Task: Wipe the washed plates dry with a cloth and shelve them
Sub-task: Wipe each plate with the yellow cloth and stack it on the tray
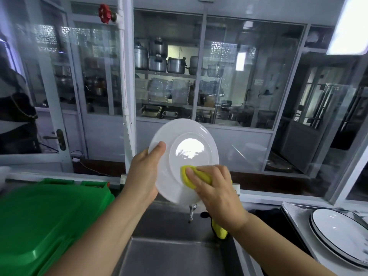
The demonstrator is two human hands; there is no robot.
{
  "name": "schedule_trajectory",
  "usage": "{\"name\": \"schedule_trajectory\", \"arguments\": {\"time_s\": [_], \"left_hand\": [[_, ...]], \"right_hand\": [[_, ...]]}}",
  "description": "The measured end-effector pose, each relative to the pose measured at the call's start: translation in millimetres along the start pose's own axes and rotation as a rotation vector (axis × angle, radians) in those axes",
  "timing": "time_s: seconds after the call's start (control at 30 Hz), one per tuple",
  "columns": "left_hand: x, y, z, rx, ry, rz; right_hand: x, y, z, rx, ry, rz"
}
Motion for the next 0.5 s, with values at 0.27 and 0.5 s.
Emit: {"name": "schedule_trajectory", "arguments": {"time_s": [0.27,0.5], "left_hand": [[-3,-3,11,0.028,0.081,0.042],[-2,1,5,0.023,0.067,0.036]], "right_hand": [[13,32,-29,-0.135,-0.038,-0.049],[2,20,6,0.065,0.006,-0.06]]}}
Point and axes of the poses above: each hand's wrist, its own y-axis towards the middle knuckle, its own x-axis out of the back of the hand, z = x × y, the point moved 2 cm from there along y, towards the middle knuckle, and after that the axes turned 2 degrees about z, right-handed, at the moved point
